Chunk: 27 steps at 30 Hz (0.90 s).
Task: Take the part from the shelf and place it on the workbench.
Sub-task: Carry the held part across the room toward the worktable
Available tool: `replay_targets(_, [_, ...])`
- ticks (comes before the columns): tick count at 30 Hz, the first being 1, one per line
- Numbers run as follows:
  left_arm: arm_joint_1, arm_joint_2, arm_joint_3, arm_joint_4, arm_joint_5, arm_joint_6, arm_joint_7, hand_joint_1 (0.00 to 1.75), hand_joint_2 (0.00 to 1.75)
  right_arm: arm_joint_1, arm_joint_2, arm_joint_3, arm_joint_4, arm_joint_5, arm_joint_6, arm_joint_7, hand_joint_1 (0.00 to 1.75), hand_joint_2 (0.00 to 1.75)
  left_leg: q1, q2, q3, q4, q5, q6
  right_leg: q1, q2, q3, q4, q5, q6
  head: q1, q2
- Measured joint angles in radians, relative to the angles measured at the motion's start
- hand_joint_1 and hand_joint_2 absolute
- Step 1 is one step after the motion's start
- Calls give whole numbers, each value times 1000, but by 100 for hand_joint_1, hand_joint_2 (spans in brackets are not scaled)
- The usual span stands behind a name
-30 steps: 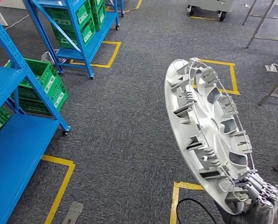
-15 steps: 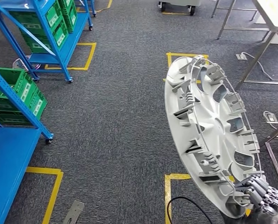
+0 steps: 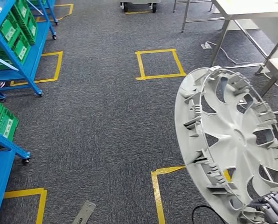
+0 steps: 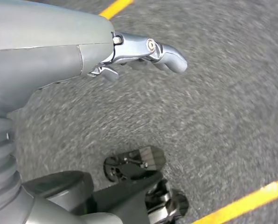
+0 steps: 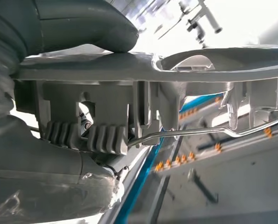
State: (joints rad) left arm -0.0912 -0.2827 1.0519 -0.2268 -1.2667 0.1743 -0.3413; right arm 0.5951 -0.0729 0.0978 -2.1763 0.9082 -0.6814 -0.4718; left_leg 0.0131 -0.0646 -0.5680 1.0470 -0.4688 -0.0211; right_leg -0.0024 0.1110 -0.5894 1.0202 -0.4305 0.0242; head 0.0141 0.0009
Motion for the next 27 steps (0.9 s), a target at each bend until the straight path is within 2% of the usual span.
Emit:
replay_targets(1, [-3,-4,-7,0,-7,1,5,0,175,14,0,-13,-14,0,0,1,175,175,1,-14,11,-27,3,3,0,12,-6,3,0,6,-1,0])
replay_targets(2, [-6,-8,-15,1,-12,3,8,0,175,30,1,-27,-27,-2,1,1,175,175,0,-12,14,-35,-2,7,-1,23,-13,5,2,12,-1,0])
replay_targets(3, [-9,-11,-21,1,-16,4,12,0,175,46,1,-41,-39,-6,4,1,175,175,-1,0,13,-34,-2,13,-4,34,-19,4,4,17,-1,0])
replay_targets(4, [-12,-14,-26,1,-18,6,14,0,175,61,2,-57,-48,-12,10,-3,175,175,-1,12,13,-35,-1,19,-5,26,-25,9,1,22,-2,0])
replay_targets(6, [-18,-18,-35,1,-19,7,18,0,175,79,4,-87,-63,-27,29,-20,175,175,-1,38,14,-38,0,31,-2,-27,-52,62,-34,29,4,0])
replay_targets(7, [-19,-18,-38,2,-19,7,20,0,175,83,6,-102,-68,-34,41,-31,175,175,-3,51,15,-38,-1,35,0,-63,-78,120,-68,32,7,0])
replay_targets(8, [-18,-19,-40,2,-19,7,23,0,175,84,9,-114,-71,-38,52,-40,175,175,-5,66,15,-38,-2,38,-1,-85,-110,189,-103,35,8,0])
replay_targets(9, [-17,-18,-42,2,-19,7,26,0,175,86,12,-125,-73,-42,60,-48,175,175,-6,82,16,-38,-3,39,-2,-96,-139,251,-129,38,8,0])
replay_targets(10, [-17,-18,-44,2,-18,8,27,0,175,88,16,-134,-75,-44,66,-53,175,175,-7,97,17,-38,-5,40,-4,-101,-155,287,-138,40,8,0])
replay_targets(11, [-17,-18,-45,2,-18,8,28,0,175,90,19,-143,-76,-46,70,-55,175,175,-7,110,18,-37,-7,39,-6,-105,-151,284,-127,42,8,0])
replay_targets(12, [-17,-18,-47,2,-17,8,28,0,175,92,21,-150,-76,-47,72,-56,175,175,-6,122,21,-37,-9,37,-9,-111,-126,239,-99,43,8,0])
replay_targets(14, [-18,-18,-49,2,-17,8,28,0,175,95,25,-162,-79,-49,75,-57,175,175,-9,141,30,-37,-16,28,-11,-147,-47,100,-39,46,8,0])
replay_targets(15, [-19,-18,-49,2,-17,8,28,0,175,95,27,-167,-81,-50,75,-57,175,175,-11,148,35,-37,-20,23,-11,-163,-18,50,-22,44,7,0])
replay_targets(16, [-19,-18,-49,2,-17,8,28,0,175,96,29,-170,-83,-50,76,-57,175,175,-13,155,39,-37,-22,17,-10,-173,-4,24,-16,41,6,0])
replay_targets(17, [-20,-17,-50,2,-17,8,29,0,175,96,31,-173,-85,-50,76,-58,175,175,-15,162,41,-38,-22,12,-7,-171,-4,22,-17,35,5,0])
replay_targets(19, [-21,-19,-51,2,-17,8,29,0,175,100,36,-179,-89,-51,76,-58,175,175,-11,172,45,-40,-25,0,-6,-147,-10,19,-14,20,3,0])
replay_targets(21, [-23,-20,-53,2,-17,8,29,0,175,104,40,-182,-93,-52,78,-59,175,175,-7,139,30,-4,-55,-9,-8,-125,-10,12,-9,5,0,0])
replay_targets(23, [-23,-21,-53,2,-16,9,30,0,175,101,45,-187,-96,-59,86,-65,175,175,-6,89,-28,113,-117,-10,-9,-102,-9,8,-6,-4,-4,0])
replay_targets(24, [-22,-20,-53,2,-15,10,31,0,175,100,48,-191,-96,-65,93,-71,175,175,-6,77,-64,182,-143,-9,-8,-89,-10,8,-5,-6,-4,0])
replay_targets(25, [-21,-20,-53,2,-13,12,33,0,175,100,52,-197,-96,-72,101,-79,175,175,-7,71,-93,231,-153,-7,-7,-74,-10,8,-5,-7,-5,0])
replay_targets(26, [-20,-19,-53,2,-12,14,36,0,175,100,56,-203,-96,-79,109,-87,175,175,-8,68,-105,245,-141,-5,-6,-59,-9,8,-5,-8,-5,0])
replay_targets(27, [-20,-18,-53,2,-12,15,38,0,175,100,59,-208,-96,-85,117,-94,175,175,-9,65,-100,221,-112,-1,-5,-44,-8,8,-5,-8,-5,0])
